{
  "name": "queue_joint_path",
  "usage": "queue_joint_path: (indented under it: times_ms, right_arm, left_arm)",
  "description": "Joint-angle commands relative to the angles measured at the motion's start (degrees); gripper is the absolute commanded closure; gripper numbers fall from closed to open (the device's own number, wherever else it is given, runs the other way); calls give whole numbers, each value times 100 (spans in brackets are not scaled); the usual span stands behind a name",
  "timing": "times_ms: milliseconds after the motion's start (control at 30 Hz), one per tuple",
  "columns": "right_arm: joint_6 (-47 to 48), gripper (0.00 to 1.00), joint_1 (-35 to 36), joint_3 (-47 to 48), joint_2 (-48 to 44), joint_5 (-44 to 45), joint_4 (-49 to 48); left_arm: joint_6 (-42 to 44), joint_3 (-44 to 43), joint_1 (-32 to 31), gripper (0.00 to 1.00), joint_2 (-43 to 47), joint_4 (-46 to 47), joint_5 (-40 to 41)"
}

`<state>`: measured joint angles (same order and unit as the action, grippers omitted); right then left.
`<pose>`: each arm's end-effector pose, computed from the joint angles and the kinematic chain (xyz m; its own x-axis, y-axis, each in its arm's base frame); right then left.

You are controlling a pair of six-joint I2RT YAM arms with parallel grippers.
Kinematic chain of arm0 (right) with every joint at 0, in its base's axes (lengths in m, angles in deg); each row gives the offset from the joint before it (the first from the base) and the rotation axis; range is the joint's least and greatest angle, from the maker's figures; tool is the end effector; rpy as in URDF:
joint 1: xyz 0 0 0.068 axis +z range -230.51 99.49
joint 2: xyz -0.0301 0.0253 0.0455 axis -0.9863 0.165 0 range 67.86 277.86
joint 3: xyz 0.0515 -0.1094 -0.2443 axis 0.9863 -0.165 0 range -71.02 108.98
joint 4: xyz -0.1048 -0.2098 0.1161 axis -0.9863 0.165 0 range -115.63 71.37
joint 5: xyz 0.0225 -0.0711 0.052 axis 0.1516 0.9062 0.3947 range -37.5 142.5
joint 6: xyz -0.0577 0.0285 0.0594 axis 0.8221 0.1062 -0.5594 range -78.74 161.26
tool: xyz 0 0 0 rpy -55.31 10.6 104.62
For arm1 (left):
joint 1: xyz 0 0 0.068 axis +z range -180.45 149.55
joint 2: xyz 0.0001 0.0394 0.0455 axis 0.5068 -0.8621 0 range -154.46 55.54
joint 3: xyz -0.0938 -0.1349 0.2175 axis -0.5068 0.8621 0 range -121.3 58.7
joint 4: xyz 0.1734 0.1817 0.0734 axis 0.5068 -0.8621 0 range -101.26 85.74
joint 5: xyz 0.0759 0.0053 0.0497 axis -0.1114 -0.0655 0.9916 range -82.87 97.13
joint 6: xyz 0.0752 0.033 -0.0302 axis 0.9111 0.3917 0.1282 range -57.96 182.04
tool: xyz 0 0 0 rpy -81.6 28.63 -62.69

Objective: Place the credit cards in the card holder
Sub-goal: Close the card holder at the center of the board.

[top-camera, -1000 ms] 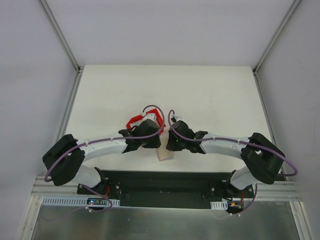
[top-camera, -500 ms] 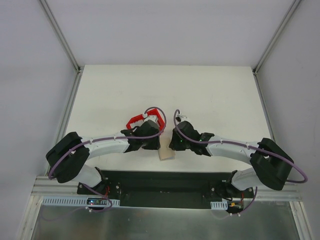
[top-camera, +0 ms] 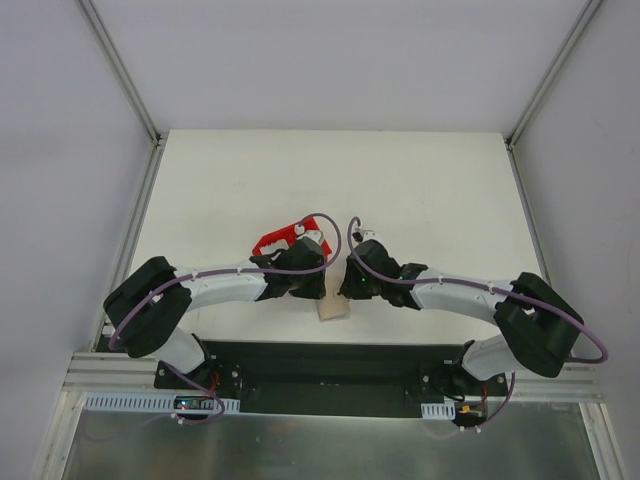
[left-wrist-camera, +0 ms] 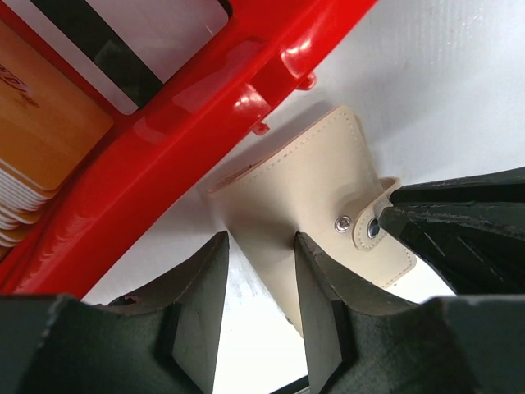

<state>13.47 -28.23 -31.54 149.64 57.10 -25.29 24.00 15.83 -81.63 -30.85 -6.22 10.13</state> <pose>0.1980 0.2456 0.1513 -0.7174 -0.1677 -0.6762 -0.4722 0.8307 0.2949 0.2093 -0.2536 0.1434 -0.8172 0.0342 -0.5753 0.3193 0.8579 -0.4026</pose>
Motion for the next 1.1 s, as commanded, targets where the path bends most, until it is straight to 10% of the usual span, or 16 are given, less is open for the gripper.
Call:
queue_joint_path:
  times_ms: [0, 1067]
  right_arm:
    - [116, 83, -42, 130, 128, -231, -271]
    - [90, 87, 99, 358, 462, -21, -60]
  left_arm:
    - [139, -99, -41, 64, -159, 2, -134]
    - [34, -2, -138, 66, -133, 46, -98]
